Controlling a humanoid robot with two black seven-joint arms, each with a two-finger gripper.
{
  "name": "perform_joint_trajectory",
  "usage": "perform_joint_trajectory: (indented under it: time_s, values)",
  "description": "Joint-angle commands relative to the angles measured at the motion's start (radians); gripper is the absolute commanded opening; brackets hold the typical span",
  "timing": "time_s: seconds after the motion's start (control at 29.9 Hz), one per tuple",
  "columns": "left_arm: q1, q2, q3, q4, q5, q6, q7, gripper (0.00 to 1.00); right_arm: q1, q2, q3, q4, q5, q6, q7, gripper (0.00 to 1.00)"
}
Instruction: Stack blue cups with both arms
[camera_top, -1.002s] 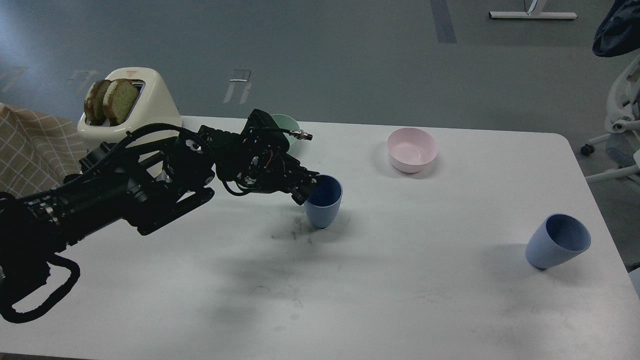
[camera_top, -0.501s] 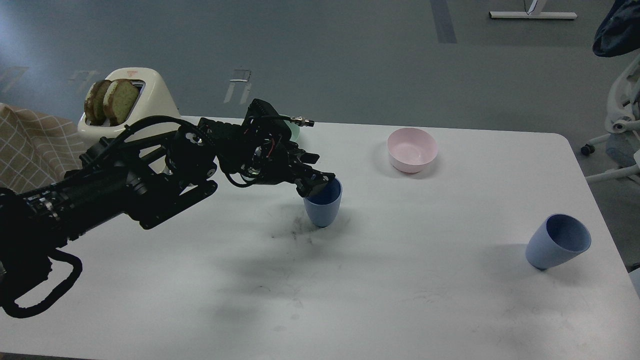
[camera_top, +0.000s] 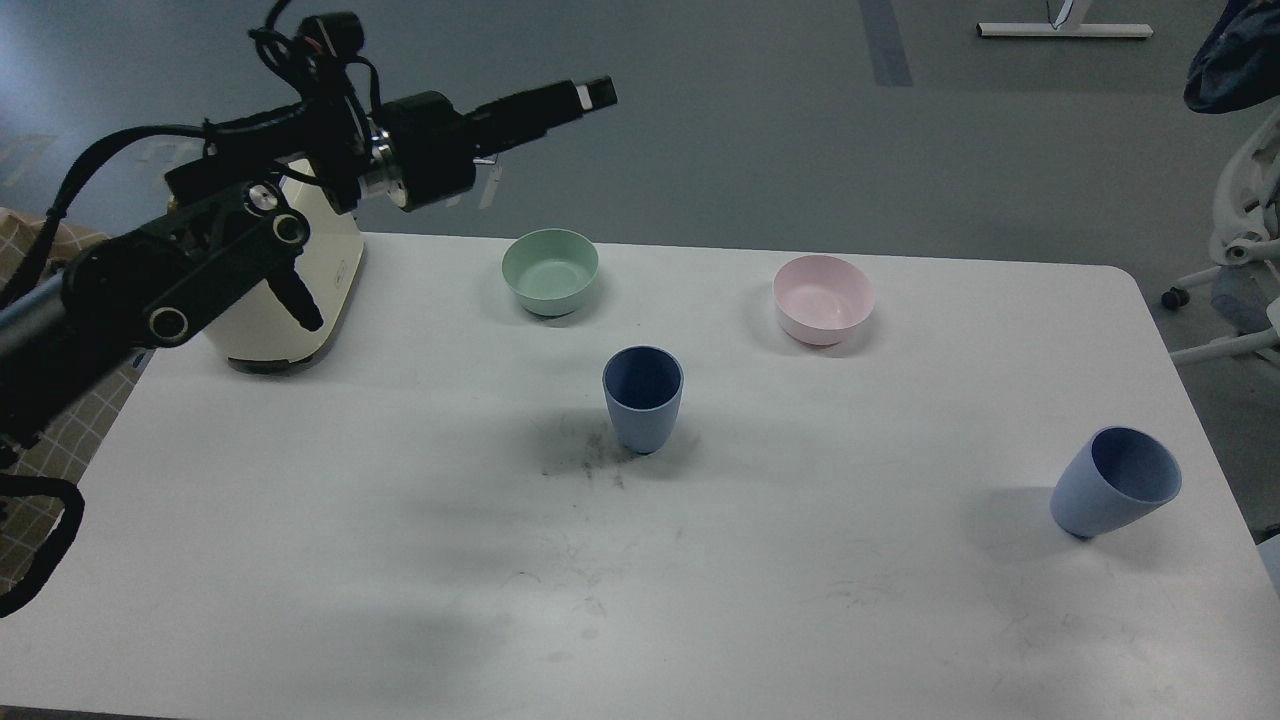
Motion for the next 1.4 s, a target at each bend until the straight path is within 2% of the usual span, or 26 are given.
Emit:
perform_joint_trajectory:
  time_s: [0.0,0.2,0.27,0.37,0.43,0.5,0.53,0.84,0.97,1.14,1.37]
  values:
    - [0.099,0.048,-0.167,0.002,-0.22,-0.008,0.003,0.97,-0.046,-0.013,-0.005,0.102,-0.105,0.0,0.0,1.0]
    - [0.265,0.086,-0.33,0.014,-0.489,0.0,0.003,0.97,-0.103,-0.048,-0.008,0.197,-0.367,0.0,0.001,1.0]
    - [0.297,0.082,-0.376,0.014,-0.543,0.003,0.008,0.97,-0.14,-0.073,-0.022,0.253,-0.458,0.0,0.015,1.0]
    - [0.325,0.073,-0.407,0.014,-0.567,0.005,0.011,0.97,-0.226,-0.169,-0.06,0.348,-0.643,0.0,0.044,1.0]
    - [0.334,0.06,-0.407,0.014,-0.569,0.015,0.011,0.97,-0.276,-0.229,-0.104,0.392,-0.847,0.0,0.115,0.99]
    - [0.335,0.053,-0.408,0.014,-0.569,0.027,0.011,0.97,-0.282,-0.232,-0.156,0.406,-0.973,0.0,0.153,0.99]
    - [0.334,0.051,-0.407,0.014,-0.569,0.032,0.011,0.97,-0.283,-0.231,-0.175,0.408,-1.014,0.0,0.158,0.99]
    - [0.334,0.043,-0.407,0.013,-0.566,0.035,0.005,0.97,-0.338,-0.212,-0.347,0.353,-1.249,0.0,0.161,0.99]
    - [0.335,0.039,-0.4,0.002,-0.557,0.032,0.003,0.97,-0.344,-0.214,-0.443,0.304,-1.286,-0.068,0.161,0.94]
    - [0.334,0.033,-0.4,0.002,-0.557,0.034,0.003,0.97,-0.376,-0.222,-0.456,0.291,-1.312,-0.099,0.161,0.87]
    - [0.334,0.031,-0.402,0.002,-0.557,0.035,0.006,0.97,-0.388,-0.232,-0.45,0.291,-1.311,-0.128,0.161,0.87]
